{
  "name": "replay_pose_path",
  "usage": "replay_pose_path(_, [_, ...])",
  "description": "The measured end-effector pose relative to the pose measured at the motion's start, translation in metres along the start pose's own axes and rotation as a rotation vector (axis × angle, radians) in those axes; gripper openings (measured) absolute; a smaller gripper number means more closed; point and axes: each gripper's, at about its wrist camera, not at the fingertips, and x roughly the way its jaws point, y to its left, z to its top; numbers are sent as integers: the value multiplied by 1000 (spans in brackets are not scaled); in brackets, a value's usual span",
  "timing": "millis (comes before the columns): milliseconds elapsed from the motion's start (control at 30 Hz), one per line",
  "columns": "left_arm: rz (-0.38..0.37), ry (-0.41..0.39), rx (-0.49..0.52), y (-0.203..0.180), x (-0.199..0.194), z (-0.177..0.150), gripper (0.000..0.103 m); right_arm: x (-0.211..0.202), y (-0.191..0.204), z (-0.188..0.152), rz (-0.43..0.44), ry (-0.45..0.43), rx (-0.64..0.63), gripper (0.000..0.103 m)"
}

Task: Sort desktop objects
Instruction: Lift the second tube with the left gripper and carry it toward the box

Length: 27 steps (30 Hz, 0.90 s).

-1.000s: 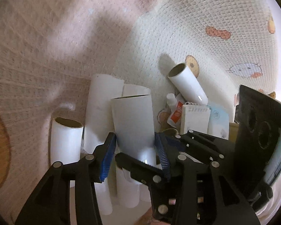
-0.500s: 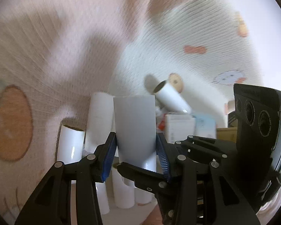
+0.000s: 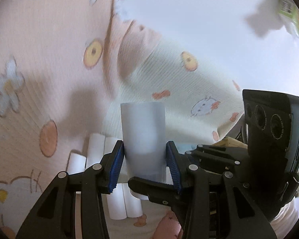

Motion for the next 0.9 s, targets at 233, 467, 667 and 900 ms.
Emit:
replay_pose_path(233, [45, -96, 95, -40, -35, -5, 47, -22, -15, -7, 7, -91, -27, 42])
replay_pose_path(467, [40, -156, 172, -87, -49, -16, 47, -68, -18, -23, -14, -208, -37, 42])
replay_pose_path(667, [58, -194, 273, -137, -46, -34, 47, -101, -33, -52, -64, -292, -58, 42])
replay_pose_path(900, [39, -206, 347, -189, -34, -44, 47, -141, -50, -77, -84, -379, -31, 42])
